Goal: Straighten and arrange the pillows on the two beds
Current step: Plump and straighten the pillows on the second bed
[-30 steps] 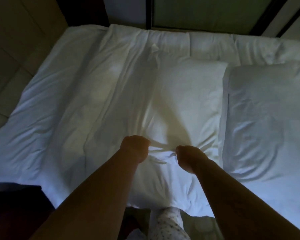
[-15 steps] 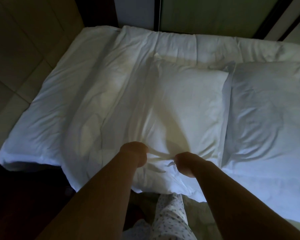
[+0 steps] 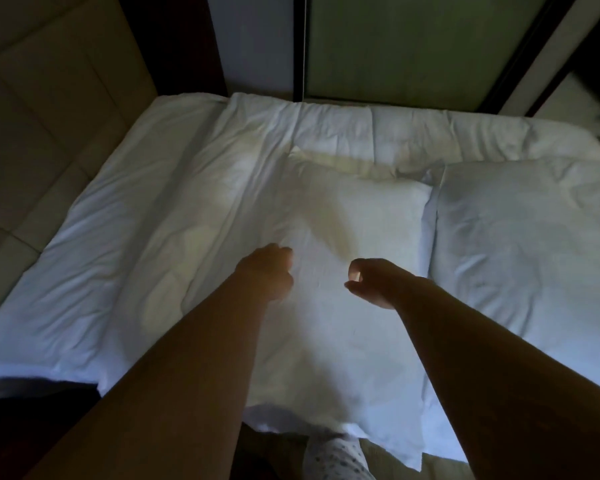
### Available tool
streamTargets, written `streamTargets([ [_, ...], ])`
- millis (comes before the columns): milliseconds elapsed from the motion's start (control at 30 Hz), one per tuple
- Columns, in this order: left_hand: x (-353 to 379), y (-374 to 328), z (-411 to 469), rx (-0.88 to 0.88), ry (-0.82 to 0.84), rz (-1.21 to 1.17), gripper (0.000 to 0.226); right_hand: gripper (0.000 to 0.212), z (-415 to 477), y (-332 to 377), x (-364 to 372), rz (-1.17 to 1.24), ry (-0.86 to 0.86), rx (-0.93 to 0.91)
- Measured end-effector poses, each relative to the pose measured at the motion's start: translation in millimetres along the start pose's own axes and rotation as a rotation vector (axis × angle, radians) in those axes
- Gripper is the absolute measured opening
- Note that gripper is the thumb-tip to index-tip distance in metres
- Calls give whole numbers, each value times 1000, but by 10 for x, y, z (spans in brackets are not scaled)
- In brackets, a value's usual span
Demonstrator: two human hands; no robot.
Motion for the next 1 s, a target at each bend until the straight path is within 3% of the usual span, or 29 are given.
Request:
streamTargets([
  [367,-396,-637,1641,43,-15,144,36,34,1356,-858,-772,-21,-34,49],
  [500,-360,-828,2429,40,-27,313,44,34,2113,-1156,-933,-30,-68,58],
  [700,-369,-1079,3448,67,7,562,34,36,3068,-1509,-1075,46,-89,59],
  [800,-363,-1130,3828,37,39,671,52,66,3395,-1692,-1031,26,-38,58],
  [933,-199,-1164,4221,26,102,916,103,125,3759,-1864,-795,-100,34,41],
  [1000,-85,-1190,4374,40,136,985,110,141,3922,-1918,-666,-135,69,14],
])
Point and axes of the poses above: each hand's wrist, its own z-axis towards the middle knuckle, its own x-axis out of the palm, y = z × x, the point moved 7 cm from there along z, towards the middle knuckle, and after that the axes turned 12 degrees about -z, right-handed, at the moved point
